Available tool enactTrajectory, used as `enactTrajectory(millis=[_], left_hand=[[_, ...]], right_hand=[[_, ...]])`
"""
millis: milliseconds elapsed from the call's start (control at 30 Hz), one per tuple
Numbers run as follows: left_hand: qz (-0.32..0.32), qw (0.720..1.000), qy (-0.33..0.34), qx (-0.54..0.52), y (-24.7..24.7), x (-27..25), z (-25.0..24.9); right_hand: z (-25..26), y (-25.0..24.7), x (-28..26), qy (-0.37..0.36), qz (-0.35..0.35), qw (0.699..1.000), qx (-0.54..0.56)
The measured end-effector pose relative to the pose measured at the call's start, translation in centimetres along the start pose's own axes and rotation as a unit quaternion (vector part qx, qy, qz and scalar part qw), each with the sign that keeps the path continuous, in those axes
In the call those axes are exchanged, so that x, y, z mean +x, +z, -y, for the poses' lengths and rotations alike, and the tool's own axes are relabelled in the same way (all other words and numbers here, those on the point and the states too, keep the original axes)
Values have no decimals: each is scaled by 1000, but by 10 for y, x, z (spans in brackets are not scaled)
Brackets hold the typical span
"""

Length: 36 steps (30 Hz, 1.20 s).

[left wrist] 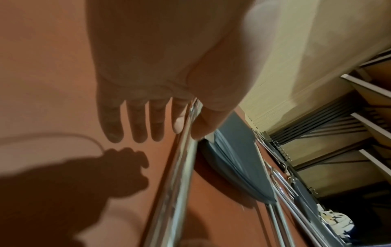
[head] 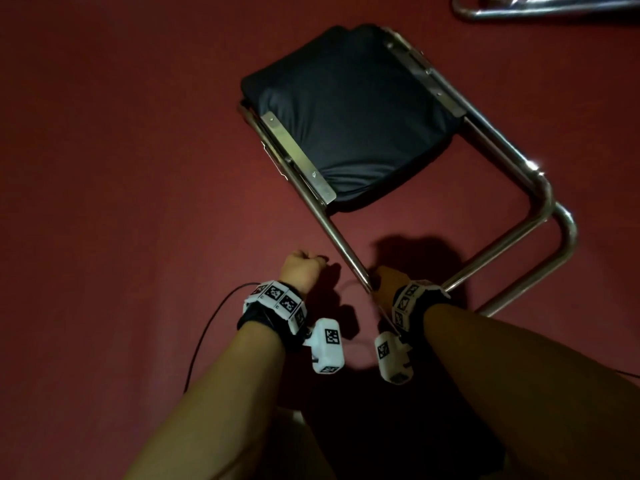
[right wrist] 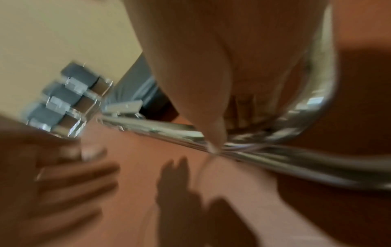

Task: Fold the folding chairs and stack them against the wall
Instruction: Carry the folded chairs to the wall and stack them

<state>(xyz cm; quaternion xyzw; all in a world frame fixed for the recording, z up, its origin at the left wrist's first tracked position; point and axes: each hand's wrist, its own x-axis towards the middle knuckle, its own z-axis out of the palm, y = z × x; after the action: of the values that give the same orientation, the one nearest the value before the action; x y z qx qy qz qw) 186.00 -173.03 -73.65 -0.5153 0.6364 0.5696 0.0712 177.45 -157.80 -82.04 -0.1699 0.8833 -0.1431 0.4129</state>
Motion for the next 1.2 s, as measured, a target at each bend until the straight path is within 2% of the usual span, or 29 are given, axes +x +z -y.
enactTrajectory(millis=[167, 367, 600, 733, 867, 933, 1000, 1100, 1200], left_hand=[[36, 999, 0, 15, 22, -4, -1], [31, 999, -24, 36, 30, 3, 1], [66, 996, -26, -49, 52, -1, -11], [107, 991, -23, -80, 73, 0, -17], [203, 978, 3, -42, 103, -5, -26], [228, 973, 6, -47, 116, -7, -26], [218, 975, 4, -35, 125, -11, -25], [177, 984, -21, -26, 127, -22, -28], [138, 988, -53, -42, 113, -46, -36]], right_hand=[[-7, 1, -3, -15, -8, 1000, -16], [-4, -4, -3, -9, 28, 999, -18], [-17, -4, -8, -46, -5, 997, -65], [-67, -36, -19, -13, -6, 996, -89], [-131, -74, -34, 50, -27, 994, -94], [-159, -86, -43, 74, -55, 991, -101], [-175, -89, -45, 85, -63, 989, -102], [-170, -89, -49, 97, -47, 989, -103], [-154, -94, -68, 113, -62, 991, -38]])
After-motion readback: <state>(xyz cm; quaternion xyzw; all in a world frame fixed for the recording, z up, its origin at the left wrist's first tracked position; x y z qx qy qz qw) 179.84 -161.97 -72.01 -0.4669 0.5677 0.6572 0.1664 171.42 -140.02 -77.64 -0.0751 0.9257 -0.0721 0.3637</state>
